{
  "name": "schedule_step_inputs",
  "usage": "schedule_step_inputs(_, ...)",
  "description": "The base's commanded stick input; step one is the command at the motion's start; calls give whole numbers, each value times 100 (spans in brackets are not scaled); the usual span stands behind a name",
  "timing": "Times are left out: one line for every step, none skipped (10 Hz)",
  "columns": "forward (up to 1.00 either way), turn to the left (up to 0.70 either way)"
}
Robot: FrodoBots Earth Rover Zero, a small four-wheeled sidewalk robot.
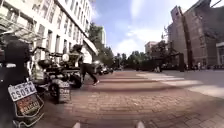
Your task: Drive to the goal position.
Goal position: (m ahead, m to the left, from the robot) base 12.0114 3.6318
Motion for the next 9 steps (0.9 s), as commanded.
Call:
schedule_step_inputs(70, 0)
schedule_step_inputs(70, 0)
schedule_step_inputs(70, 0)
schedule_step_inputs(70, 0)
schedule_step_inputs(70, 0)
schedule_step_inputs(70, 0)
schedule_step_inputs(70, 0)
schedule_step_inputs(70, 0)
schedule_step_inputs(70, 0)
